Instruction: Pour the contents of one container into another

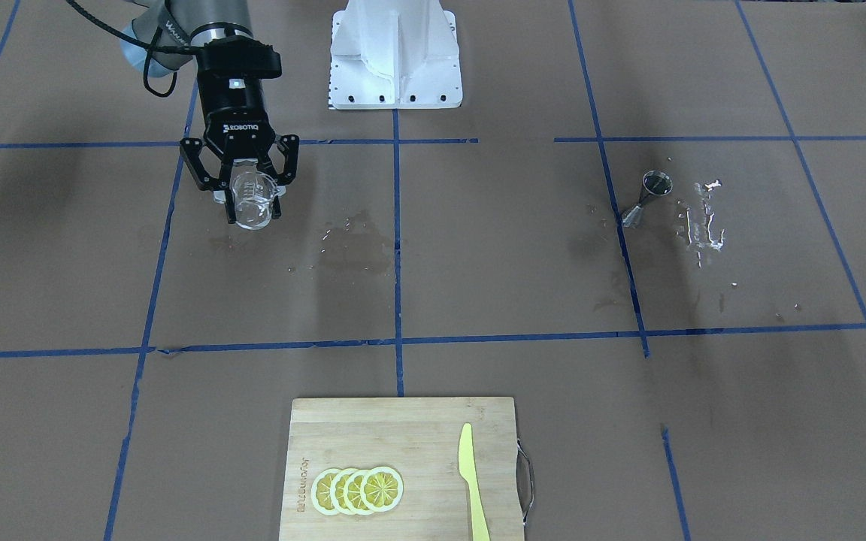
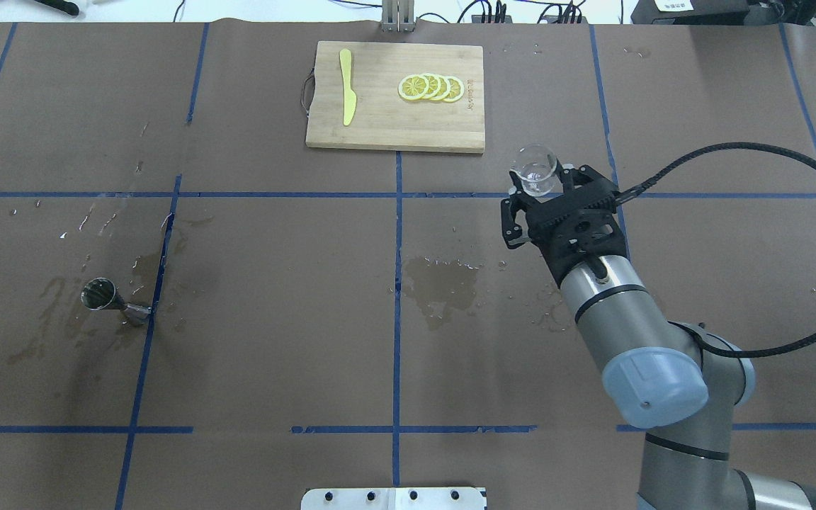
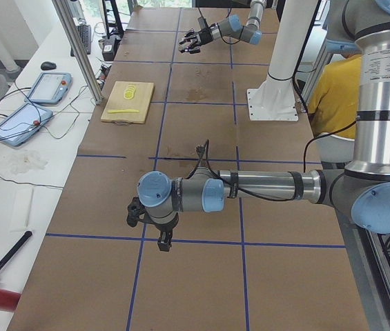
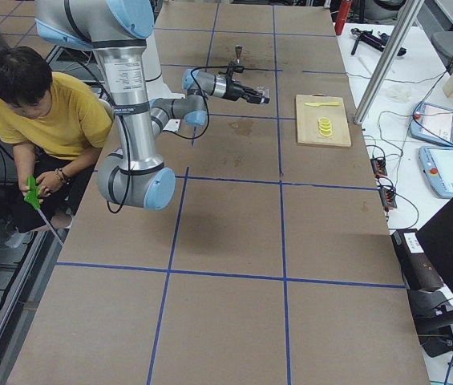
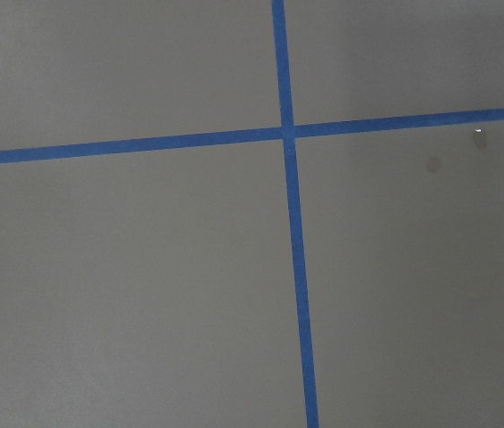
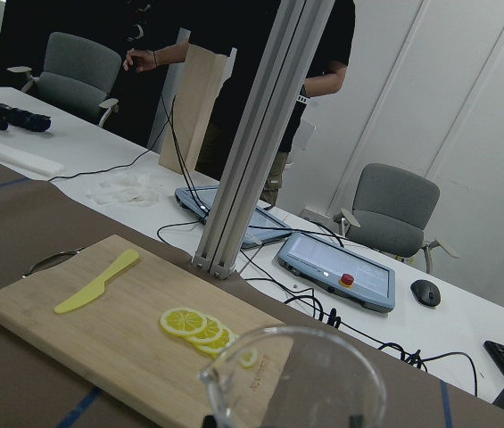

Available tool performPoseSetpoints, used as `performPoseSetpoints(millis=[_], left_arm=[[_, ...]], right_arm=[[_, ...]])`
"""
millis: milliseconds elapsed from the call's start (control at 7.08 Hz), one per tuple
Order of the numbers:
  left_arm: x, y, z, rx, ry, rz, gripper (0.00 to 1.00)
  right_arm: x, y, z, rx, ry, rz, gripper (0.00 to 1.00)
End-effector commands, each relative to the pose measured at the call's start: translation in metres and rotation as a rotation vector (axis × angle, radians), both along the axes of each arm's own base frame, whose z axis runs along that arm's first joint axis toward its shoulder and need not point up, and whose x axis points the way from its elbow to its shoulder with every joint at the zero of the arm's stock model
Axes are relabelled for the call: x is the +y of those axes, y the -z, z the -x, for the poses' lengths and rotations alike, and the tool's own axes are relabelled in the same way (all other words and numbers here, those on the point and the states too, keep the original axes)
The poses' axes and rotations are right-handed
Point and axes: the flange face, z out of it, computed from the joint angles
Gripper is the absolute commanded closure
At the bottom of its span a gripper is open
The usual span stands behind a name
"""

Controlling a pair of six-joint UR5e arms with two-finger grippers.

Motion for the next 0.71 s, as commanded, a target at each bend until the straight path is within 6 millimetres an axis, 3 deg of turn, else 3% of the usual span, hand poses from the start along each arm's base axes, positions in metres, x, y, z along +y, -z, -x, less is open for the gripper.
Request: performPoseSetpoints(millis=[0,283,565], left_arm=[[0.0,0.005,0.0,0.001,0.0,-0.009,0.0],[-0.001,0.007,-0.001,0.001,-0.001,-0.014,0.0],[-0.002,0.009,-0.001,0.001,-0.001,-0.017,0.0]], right_arm=[[0.017,-0.084,-0.051,-0.064,-0.006,0.011,1.0],[0.013,-0.122,-0.039,-0.185,-0.056,0.095,1.0],[0.018,-0.141,-0.032,-0.21,-0.055,0.135,1.0]])
